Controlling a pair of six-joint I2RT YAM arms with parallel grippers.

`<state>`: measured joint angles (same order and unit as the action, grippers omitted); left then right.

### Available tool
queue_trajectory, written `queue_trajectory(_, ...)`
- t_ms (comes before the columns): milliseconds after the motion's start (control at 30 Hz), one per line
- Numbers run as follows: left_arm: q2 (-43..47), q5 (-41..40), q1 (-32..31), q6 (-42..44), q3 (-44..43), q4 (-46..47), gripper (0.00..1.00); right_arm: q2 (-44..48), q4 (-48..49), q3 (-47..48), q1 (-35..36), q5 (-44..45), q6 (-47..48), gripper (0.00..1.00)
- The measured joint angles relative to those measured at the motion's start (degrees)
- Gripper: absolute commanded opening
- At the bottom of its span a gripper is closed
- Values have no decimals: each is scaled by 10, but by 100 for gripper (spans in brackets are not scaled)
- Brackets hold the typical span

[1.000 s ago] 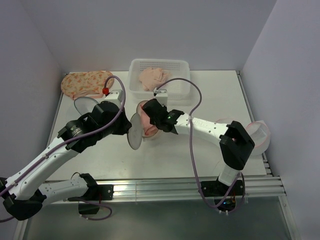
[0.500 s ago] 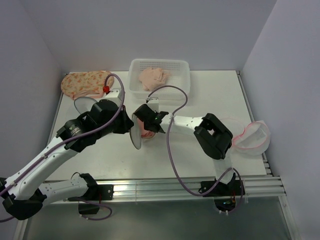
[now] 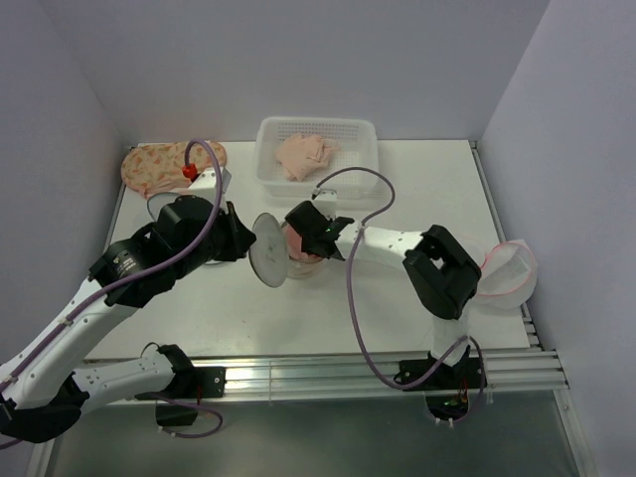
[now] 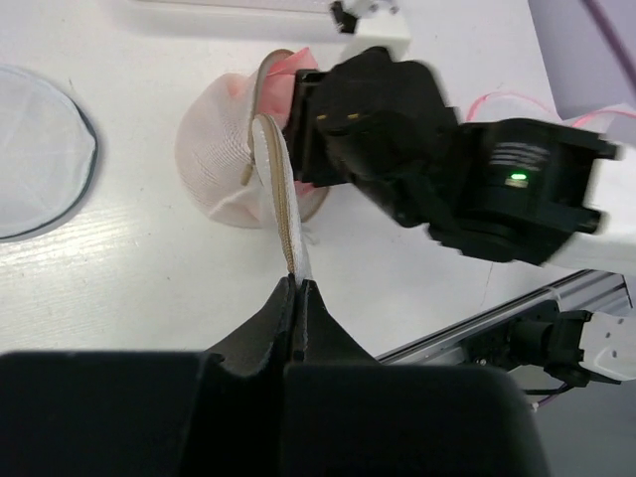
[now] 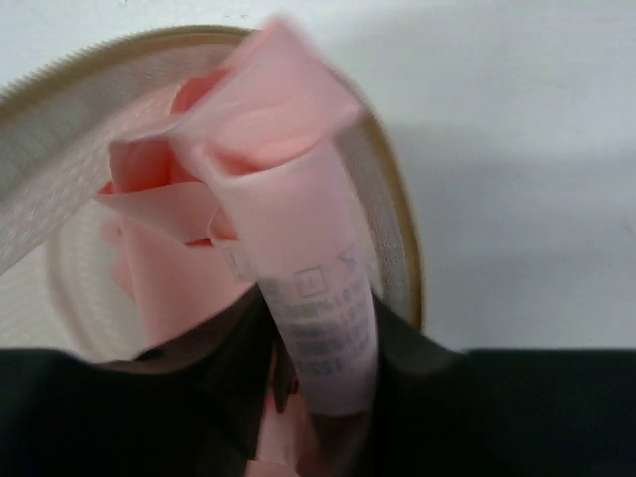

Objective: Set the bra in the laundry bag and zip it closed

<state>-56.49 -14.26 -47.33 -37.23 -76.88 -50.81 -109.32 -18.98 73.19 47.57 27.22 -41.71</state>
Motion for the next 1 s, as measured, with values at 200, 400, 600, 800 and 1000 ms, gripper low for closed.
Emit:
queue_trajectory(200, -2, -2, 0, -1, 30, 13, 0, 105, -24, -16, 0, -24, 27, 72)
queue_trajectory(400, -12, -1, 14, 1, 46, 31, 0, 200, -33, -15, 0, -37, 39, 79)
queue_trajectory(600, -11, 13, 70, 4, 77, 47, 0, 235, -43, -16, -15, -27, 43, 76)
queue_trajectory(800, -11, 14, 129, 17, 99, 48, 0, 233, -38, -46, -94, -60, 45, 64)
queue_trajectory(1000, -8, 14, 186, 28, 134, 51, 0, 199, -36, -26, -157, -100, 59, 63)
